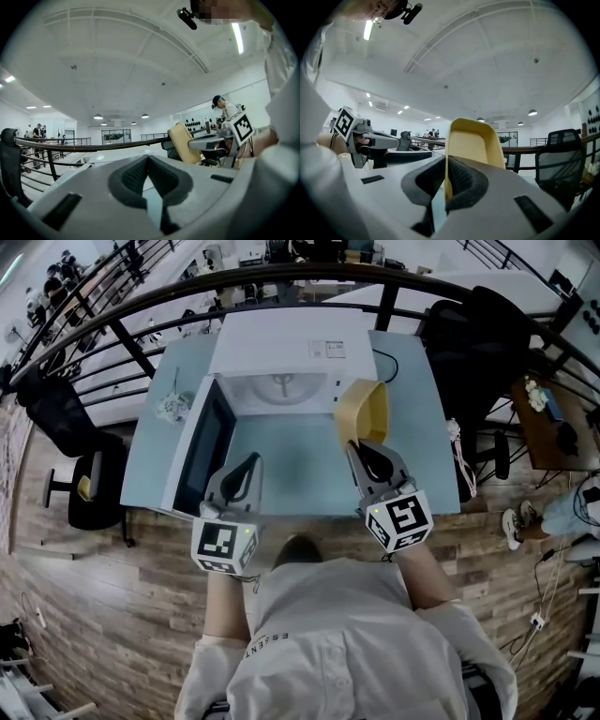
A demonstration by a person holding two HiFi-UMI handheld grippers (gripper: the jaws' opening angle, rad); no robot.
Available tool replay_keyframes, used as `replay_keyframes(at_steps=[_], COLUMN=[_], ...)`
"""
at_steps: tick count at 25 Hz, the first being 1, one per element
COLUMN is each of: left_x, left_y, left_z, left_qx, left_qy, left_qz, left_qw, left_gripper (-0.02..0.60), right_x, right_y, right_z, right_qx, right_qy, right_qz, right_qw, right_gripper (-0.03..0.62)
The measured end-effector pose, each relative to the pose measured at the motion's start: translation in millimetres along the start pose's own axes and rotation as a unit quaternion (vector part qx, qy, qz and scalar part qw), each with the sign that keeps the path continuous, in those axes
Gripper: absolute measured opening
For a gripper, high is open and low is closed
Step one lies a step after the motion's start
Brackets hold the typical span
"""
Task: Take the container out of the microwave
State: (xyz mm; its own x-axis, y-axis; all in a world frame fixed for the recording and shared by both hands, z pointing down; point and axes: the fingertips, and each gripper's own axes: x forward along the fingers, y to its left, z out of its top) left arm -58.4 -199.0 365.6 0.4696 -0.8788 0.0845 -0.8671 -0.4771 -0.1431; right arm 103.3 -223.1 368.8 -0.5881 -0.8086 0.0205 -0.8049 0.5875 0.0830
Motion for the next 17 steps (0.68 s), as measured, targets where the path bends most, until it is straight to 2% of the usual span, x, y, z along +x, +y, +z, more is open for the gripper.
replay_keyframes(at_steps=[17], left_x=[5.4], left_y=[6.9], left_z=[3.0], left_qx=[0.003], left_qy=[0.005], left_qz=[0.008], left_qw=[1.0000], left_gripper=[-0.006], right_x=[9.2], right_y=[-2.1], right_z=[4.5], right_qx=[0.001], right_qy=[-0.008], right_qz=[-0.006], right_qw=[1.000], right_gripper=[0.026])
